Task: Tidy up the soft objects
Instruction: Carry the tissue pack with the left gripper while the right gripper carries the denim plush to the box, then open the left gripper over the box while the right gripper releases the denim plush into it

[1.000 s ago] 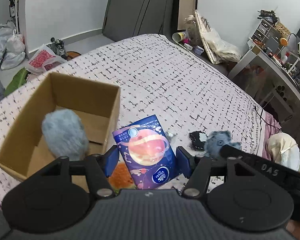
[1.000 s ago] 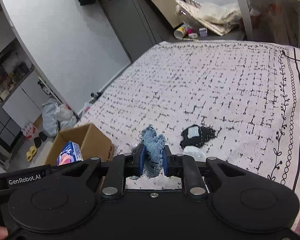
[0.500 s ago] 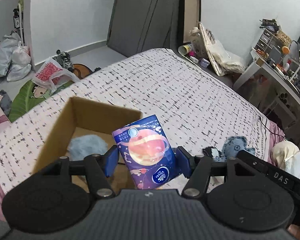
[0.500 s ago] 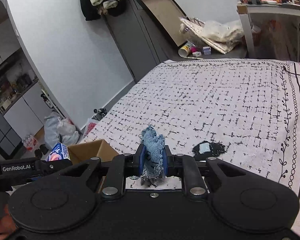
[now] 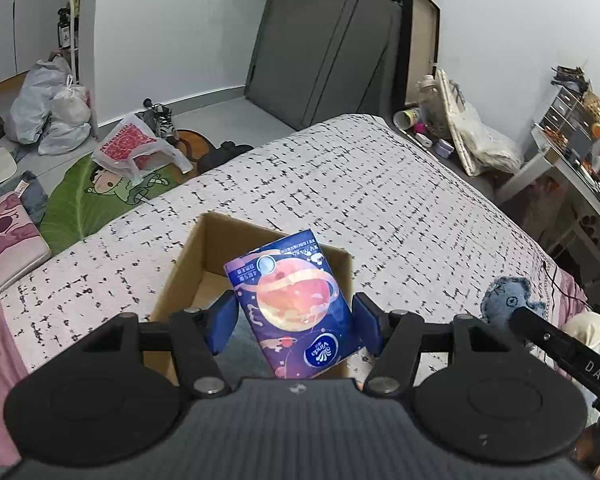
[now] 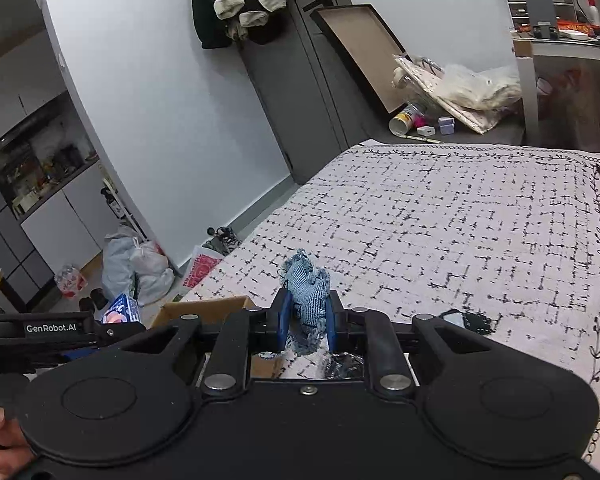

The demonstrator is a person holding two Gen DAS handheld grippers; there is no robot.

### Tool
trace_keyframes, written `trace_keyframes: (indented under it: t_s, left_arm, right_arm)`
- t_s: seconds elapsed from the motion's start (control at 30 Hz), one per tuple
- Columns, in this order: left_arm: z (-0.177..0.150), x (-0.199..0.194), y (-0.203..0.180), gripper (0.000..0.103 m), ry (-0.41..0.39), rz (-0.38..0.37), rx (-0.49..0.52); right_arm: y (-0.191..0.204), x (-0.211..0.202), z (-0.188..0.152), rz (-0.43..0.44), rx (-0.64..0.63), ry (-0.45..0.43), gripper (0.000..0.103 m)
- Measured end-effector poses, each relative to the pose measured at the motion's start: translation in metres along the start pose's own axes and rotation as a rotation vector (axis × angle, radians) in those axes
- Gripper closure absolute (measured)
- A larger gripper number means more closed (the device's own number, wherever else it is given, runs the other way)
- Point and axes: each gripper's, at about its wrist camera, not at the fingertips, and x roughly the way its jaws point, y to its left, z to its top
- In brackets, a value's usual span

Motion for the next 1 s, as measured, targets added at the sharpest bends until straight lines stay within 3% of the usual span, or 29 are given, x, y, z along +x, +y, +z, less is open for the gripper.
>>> trace_keyframes:
  t_s: [0.63,0.87,1.0]
  left_arm:
    - [0.006,0.042,0.056,0.042,0.001,-0.037,-0.112]
    - [0.007,0.055,0.068,0.042,-0.023,-0.094,-0.152]
    - [0.009,0.055,0.072,0.039,-0.079,-0.109,-0.164]
  right_arm:
    - [0.051,0.032,-0.017,0.035,-0.071,0.009,0.085]
    - [0.062,0.049,-0.027,0.04,-0.086,0.031,0.085]
    - [0.067,0.057,-0.028,0.048,-0.085,0.032,0.085]
